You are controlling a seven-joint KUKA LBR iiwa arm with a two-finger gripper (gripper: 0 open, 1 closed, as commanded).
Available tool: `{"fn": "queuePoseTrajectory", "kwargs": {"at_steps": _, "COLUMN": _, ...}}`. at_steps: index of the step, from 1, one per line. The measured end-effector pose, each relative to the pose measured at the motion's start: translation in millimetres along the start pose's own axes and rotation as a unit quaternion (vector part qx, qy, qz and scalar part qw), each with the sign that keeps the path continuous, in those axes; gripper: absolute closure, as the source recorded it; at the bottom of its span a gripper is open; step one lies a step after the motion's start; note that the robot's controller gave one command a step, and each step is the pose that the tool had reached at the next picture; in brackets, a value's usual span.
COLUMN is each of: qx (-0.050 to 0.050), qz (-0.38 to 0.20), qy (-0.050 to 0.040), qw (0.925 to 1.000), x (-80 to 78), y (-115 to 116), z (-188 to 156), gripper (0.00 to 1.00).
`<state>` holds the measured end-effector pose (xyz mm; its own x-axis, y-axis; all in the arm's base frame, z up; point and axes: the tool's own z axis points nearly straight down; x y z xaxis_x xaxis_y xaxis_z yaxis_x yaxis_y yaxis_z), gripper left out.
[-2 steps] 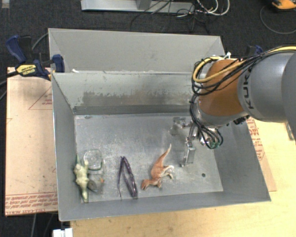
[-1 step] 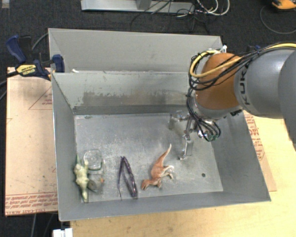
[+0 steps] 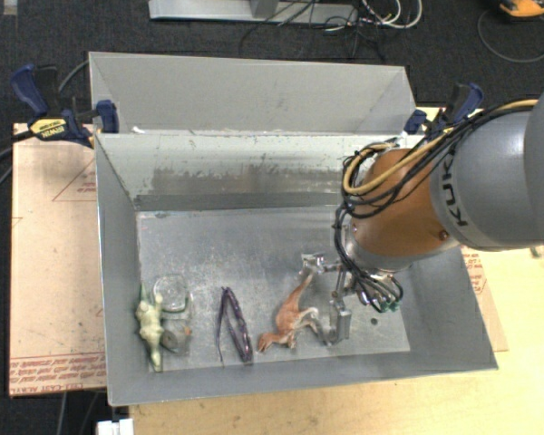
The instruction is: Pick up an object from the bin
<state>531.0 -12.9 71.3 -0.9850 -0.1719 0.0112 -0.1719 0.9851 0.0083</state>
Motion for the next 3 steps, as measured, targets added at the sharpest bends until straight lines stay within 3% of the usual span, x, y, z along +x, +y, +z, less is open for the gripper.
{"fn": "queuePoseTrajectory", "kwargs": {"at_steps": 1, "qx": 0.006, "qz": -0.151, "qy": -0.0111, "qw": 0.9884, "x": -28.6, "y": 1, "z": -5, "gripper": 0.00}}
{"fn": "queuePoseTrajectory", "kwargs": {"at_steps": 2, "qx": 0.002, "qz": -0.232, "qy": -0.0082, "qw": 0.9727, "x": 27.9, "y": 48, "z": 0, "gripper": 0.00}}
{"fn": "queuePoseTrajectory", "kwargs": {"at_steps": 3, "qx": 0.008, "qz": -0.372, "qy": -0.0102, "qw": 0.9282, "x": 2.5, "y": 37, "z": 1, "gripper": 1.00}}
